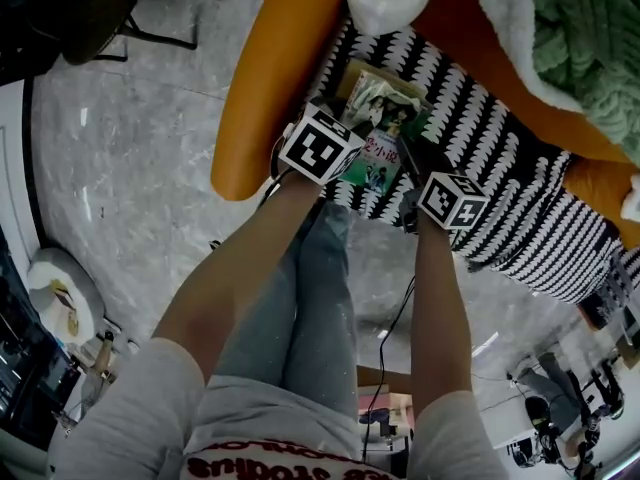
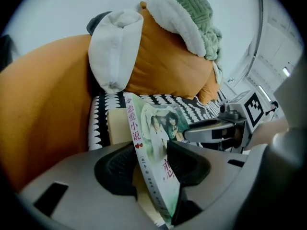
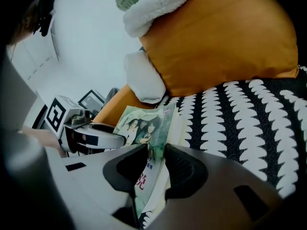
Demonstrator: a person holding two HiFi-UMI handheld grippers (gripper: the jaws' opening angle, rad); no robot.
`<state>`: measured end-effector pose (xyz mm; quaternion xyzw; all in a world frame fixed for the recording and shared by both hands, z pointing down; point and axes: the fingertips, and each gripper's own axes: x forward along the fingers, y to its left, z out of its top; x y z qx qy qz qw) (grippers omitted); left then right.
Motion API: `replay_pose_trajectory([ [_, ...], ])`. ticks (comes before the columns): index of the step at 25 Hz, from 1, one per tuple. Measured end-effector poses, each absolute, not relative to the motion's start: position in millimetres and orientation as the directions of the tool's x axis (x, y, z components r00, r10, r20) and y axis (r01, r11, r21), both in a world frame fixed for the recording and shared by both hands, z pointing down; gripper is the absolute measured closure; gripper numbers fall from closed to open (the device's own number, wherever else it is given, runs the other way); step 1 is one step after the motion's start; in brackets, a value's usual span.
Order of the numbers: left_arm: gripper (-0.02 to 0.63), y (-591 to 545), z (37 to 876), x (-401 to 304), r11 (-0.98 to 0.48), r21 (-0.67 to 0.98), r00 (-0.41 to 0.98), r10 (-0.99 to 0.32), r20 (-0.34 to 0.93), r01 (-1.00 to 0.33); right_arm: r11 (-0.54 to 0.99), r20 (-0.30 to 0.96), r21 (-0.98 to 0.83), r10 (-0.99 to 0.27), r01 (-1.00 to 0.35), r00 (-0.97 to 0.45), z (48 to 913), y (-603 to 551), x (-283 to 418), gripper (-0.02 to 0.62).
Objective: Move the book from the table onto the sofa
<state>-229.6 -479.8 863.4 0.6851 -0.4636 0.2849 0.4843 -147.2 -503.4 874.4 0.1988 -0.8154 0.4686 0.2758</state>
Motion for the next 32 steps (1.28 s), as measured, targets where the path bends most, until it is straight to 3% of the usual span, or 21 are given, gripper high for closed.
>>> replay_pose_trajectory([
  [7,0.416,-476,843,-248,-0.087,0.197,0.215,-0.472,0.855,-0.976,0.540,0.698,-0.567,-0.086,-0.622,-0.711,878,-504,-151,0.469],
  [12,0.492,-491,812,-250,-0.112,0.182,0.213,-0.561,0.800,-0.977,0.575,0.723,-0.495,-0.145,-0.652,-0.676,876,-508,-152,0.455],
  [15,0.550,-495,802,-256,-0.083,0.210,0.218,-0.582,0.784,-0.974,0.593,0.735,-0.398,-0.250,-0.700,-0.630,862,-517,-143,0.510],
  [21,0.589,-506,774,-264,-0.069,0.229,0.221,-0.629,0.745,-0.971,0.574,0.653,-0.402,-0.367,-0.714,-0.663,813,-547,-138,0.563],
  [32,0.589,-548,650,-274,-0.102,0.207,0.208,-0.778,0.593,-0.973,0.622,0.426,-0.367,-0.548,-0.691,-0.720,650,-599,-136,0.568],
])
